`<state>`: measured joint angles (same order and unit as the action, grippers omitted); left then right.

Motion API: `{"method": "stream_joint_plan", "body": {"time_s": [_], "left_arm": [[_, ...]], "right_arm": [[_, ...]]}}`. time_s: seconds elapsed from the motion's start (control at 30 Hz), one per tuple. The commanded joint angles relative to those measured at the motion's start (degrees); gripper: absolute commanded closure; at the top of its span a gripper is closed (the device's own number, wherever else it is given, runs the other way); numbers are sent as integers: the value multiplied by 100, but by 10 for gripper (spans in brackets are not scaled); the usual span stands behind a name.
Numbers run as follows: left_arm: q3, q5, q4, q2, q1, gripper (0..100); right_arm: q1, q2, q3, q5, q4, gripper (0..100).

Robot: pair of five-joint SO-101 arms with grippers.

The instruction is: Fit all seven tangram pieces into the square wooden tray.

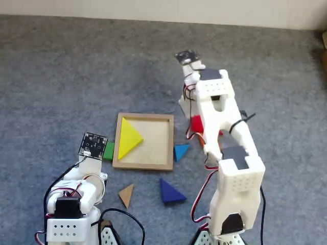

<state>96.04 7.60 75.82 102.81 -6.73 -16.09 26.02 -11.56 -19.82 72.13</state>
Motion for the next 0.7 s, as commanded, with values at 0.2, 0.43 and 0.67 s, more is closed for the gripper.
{"method": "stream_joint_plan", "body": {"time_s": [0.2,0.43,0.67], "left_arm": [[119,9,26,207,-75,994],[119,9,26,207,-75,994],[119,9,26,207,-75,994]], "right_arm": [[-22,769,-189,-255,75,608],[92,796,-180,-633,321,608],[92,804,-171,-809,523,608]]}}
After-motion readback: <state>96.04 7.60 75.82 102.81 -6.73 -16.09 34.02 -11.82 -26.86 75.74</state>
